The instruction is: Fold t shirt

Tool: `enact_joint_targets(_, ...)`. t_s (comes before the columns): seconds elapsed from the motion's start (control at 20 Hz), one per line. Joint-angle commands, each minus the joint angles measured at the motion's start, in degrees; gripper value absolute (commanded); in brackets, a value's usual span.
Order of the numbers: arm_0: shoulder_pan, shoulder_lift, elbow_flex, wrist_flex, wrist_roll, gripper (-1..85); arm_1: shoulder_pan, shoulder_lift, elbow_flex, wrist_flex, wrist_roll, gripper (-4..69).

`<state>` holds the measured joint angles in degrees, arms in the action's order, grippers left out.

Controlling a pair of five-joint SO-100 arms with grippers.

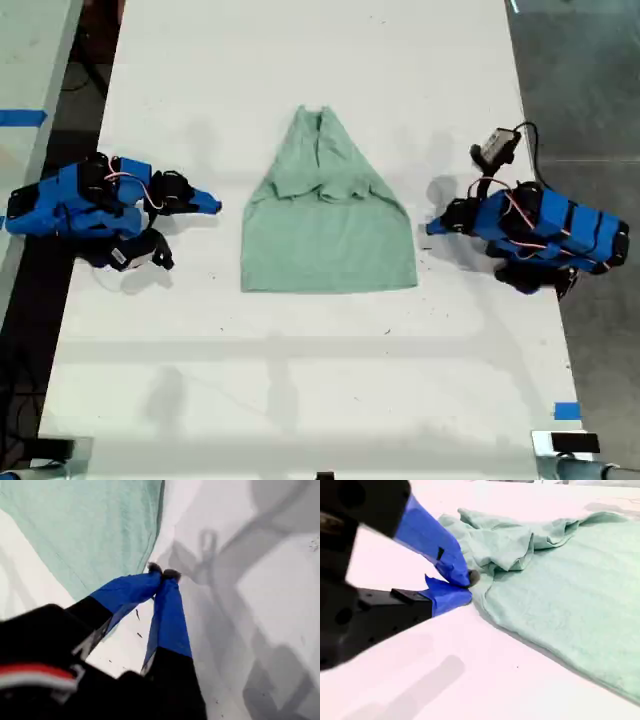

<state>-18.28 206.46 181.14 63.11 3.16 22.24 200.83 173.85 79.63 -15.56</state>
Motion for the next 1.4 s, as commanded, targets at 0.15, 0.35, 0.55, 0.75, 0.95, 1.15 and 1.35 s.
enact_joint_targets(0.15,-0.2,0.2,0.7,-1.9,-0.1,-0.1,-0.8,0.3,-4.9,4.7,3.2,0.6)
enact_joint_targets(0.35,-0.6,0.2,0.9,-2.1,-0.3,-0.1,-2.3,-6.4,-20.0,11.3,7.8,0.6)
enact_joint_targets(0.55,-0.4,0.2,0.9,-2.1,-0.3,-0.1,-6.1,-38.8,-42.2,9.7,7.5,2.0)
enact_joint_targets(0.75,-0.3,0.2,0.9,-2.1,-0.2,-0.1,-9.4,-69.0,-64.2,11.1,6.5,16.3)
enact_joint_targets(0.95,-0.1,0.2,0.9,-2.1,-0.1,-0.1,-11.3,-82.8,-65.7,7.5,8.8,19.1)
enact_joint_targets(1.15,0.1,0.2,0.9,-2.1,0.0,-0.1,-10.9,-83.1,-52.8,-1.2,11.0,19.8)
enact_joint_targets(1.35,0.2,0.2,0.9,-2.1,0.0,-0.1,-9.8,-83.5,-43.9,-10.0,10.1,15.9)
